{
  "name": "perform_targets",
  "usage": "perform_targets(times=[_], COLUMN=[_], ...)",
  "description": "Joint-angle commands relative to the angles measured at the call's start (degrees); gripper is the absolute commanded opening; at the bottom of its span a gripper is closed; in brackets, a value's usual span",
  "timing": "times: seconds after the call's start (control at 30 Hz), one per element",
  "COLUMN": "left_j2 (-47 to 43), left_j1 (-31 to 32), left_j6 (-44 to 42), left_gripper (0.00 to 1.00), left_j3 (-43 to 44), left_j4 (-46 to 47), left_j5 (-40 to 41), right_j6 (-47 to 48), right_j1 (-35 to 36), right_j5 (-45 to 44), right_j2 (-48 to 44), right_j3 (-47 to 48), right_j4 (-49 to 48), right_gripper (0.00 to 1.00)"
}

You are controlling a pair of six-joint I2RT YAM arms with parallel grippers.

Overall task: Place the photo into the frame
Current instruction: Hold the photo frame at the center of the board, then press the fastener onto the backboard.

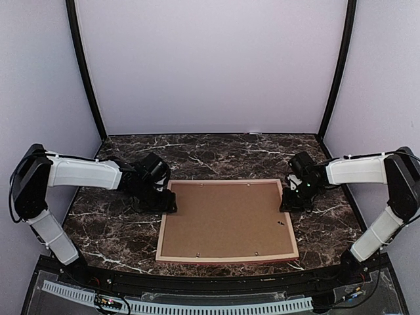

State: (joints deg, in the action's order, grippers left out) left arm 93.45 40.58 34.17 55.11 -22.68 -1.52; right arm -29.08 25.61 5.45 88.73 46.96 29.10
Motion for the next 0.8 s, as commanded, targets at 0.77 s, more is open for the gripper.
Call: perform_targets(times=[0.77], left_j2=[5.58], left_j1=[-1.28], left_j6=[-2.53], left_gripper=[0.34], left_j3=[2.39], left_j4=[-2.17], left_j5=[3.15], right_j6=[1.04], right_j1=[0.32], right_j5=[0.76], right_j2=[1.45], right_j3=[-1.27], right_j4=[-2.77], right_gripper=[0.28])
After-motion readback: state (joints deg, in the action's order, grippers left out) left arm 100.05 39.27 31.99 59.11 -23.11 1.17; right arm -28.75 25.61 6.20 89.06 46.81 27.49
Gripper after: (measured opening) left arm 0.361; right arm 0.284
